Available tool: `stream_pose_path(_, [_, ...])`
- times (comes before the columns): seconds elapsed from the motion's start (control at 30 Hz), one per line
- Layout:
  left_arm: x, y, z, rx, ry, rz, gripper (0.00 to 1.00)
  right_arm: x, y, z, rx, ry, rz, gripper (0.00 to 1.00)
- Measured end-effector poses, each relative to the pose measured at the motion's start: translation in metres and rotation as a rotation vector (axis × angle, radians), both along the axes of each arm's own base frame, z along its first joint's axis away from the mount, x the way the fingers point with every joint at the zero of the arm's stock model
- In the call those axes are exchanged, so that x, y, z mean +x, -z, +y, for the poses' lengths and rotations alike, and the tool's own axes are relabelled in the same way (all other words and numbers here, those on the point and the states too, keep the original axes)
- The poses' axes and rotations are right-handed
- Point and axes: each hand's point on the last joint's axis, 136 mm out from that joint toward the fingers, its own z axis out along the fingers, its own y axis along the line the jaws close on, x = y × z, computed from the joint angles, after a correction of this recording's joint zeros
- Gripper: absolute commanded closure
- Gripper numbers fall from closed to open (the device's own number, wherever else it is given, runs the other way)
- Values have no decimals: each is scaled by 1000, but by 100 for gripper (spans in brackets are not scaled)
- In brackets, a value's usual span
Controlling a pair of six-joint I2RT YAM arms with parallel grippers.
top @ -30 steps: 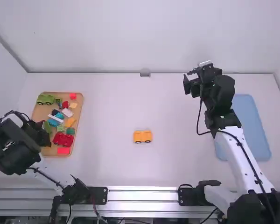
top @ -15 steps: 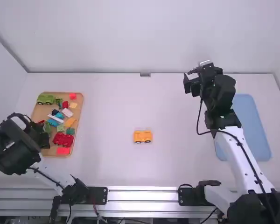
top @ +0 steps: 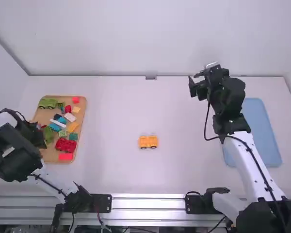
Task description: Assemble lego blocks to make yellow taxi
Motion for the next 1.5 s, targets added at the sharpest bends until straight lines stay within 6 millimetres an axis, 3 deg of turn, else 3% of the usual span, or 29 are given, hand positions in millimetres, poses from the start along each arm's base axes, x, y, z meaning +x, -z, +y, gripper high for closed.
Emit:
stream_pose_path(0.17, [20, -21, -9, 31, 37, -78, 87, -3, -5, 10, 13, -59, -17, 1])
stream_pose_path(0.3, [51, -64, -32, 103, 135, -211, 86, 3, -11, 17, 53, -94, -47, 1])
stream_pose_path(0.4, [79, -97, -59, 133, 262, -345, 85, 15, -8, 20, 106, -102, -47, 2])
stream_pose_path(0.53, [122, -144, -133, 113, 562, -601, 86, 38, 17, 35, 170, -173, -15, 2])
stream_pose_path(0.63, [147, -170, -204, 63, 812, -792, 88, 47, 44, 58, 206, -305, 32, 1])
stream_pose_path(0.67, [148, -171, -207, 62, 823, -800, 88, 48, 48, 62, 216, -328, 42, 2])
stream_pose_path(0.77, [164, -182, -285, -35, 1051, -969, 95, 49, 67, 86, 288, -494, 116, 2])
stream_pose_path(0.8, [166, -183, -295, -50, 1079, -993, 94, 48, 69, 92, 300, -535, 129, 1])
stream_pose_path(0.83, [166, -183, -319, -93, 1141, -1044, 94, 47, 71, 101, 317, -608, 148, 2])
stream_pose_path(1.0, [168, -187, -381, -250, 1310, -1250, 94, 33, 73, 129, 354, -922, 208, 1])
stream_pose_path(1.23, [170, -186, -415, -485, 1362, -1433, 94, 3, 73, 156, 363, -1252, 264, 0])
stream_pose_path(1.43, [172, -181, -437, -643, 1374, -1494, 94, -25, 72, 183, 360, -1389, 296, 0])
stream_pose_path(1.5, [173, -182, -445, -679, 1377, -1510, 94, -34, 71, 193, 356, -1426, 302, 4])
